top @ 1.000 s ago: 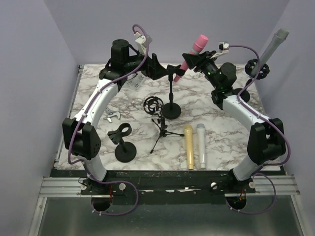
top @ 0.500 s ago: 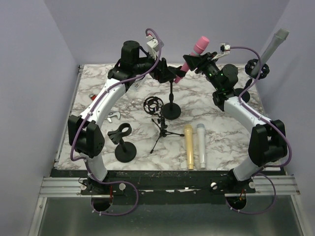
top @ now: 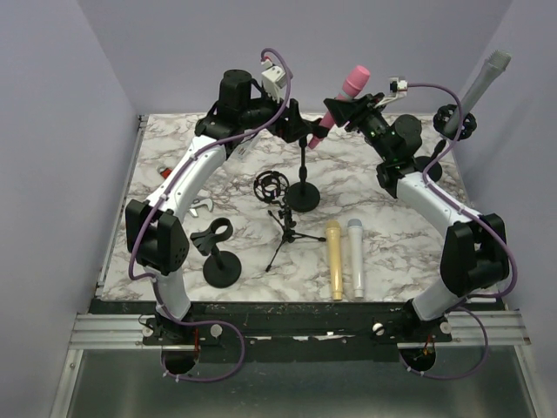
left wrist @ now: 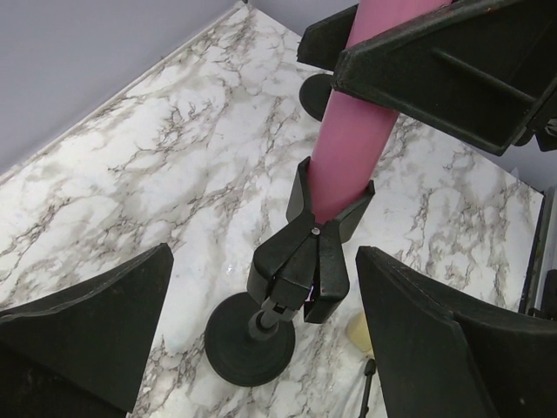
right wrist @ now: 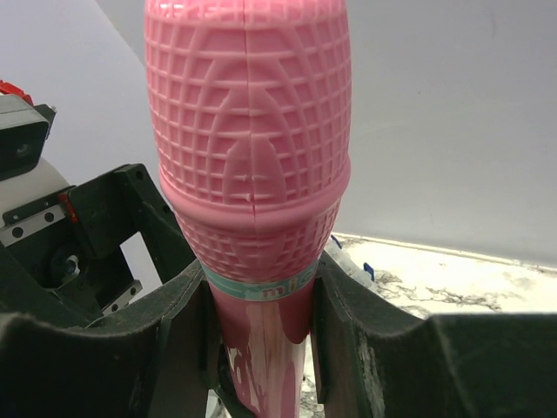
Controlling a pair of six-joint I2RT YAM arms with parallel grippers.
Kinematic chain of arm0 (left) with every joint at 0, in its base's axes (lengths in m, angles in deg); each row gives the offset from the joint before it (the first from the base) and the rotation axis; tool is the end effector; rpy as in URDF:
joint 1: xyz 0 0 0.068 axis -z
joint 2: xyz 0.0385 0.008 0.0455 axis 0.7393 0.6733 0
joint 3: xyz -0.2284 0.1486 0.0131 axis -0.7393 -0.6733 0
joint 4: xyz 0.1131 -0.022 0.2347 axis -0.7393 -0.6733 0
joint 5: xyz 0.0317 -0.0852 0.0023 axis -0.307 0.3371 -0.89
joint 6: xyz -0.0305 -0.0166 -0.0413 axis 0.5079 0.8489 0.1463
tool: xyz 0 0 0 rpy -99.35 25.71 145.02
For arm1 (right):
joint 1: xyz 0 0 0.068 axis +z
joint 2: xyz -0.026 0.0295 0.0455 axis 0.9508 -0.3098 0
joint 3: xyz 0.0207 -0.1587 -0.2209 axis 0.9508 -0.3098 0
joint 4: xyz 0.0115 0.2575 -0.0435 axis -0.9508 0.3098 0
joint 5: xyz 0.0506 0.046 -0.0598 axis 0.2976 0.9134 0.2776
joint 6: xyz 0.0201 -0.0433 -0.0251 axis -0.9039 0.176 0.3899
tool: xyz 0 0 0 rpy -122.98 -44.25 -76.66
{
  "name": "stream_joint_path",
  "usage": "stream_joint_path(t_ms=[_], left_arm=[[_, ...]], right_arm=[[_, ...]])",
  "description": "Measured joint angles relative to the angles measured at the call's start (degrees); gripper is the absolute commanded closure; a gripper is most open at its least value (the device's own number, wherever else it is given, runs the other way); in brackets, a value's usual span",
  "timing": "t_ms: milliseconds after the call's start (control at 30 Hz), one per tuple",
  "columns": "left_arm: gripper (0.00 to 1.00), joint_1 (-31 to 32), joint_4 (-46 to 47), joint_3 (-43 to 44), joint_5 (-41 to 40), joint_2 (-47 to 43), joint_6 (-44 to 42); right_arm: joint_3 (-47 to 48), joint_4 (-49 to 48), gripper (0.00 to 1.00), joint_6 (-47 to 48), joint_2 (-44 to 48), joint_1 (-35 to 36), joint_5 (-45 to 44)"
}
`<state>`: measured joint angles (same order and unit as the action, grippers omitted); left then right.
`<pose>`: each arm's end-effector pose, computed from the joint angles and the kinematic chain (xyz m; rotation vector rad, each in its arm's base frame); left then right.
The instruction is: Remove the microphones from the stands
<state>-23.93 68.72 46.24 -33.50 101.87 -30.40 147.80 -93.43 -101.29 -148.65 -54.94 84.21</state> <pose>0.3867 -0.1940 0.4002 0.7315 1.7253 -0.9794 0.3585 0.1212 0.3646 -0.0883 1.3194 0.9674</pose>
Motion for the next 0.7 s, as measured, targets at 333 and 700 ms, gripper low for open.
stream_joint_path(t_ms=[333, 700], left_arm=[[1.0, 1.1, 0.0, 0.0, 0.9, 0.8, -0.5], [1.0, 1.9, 0.7, -1.5, -2.1, -0.6, -4.9]], right_arm=[[-0.6, 0.0, 0.99, -0.1, 0.5, 0.0, 0.2], [-0.2, 7.9, 0.99, 1.5, 2.8, -0.2, -5.9]])
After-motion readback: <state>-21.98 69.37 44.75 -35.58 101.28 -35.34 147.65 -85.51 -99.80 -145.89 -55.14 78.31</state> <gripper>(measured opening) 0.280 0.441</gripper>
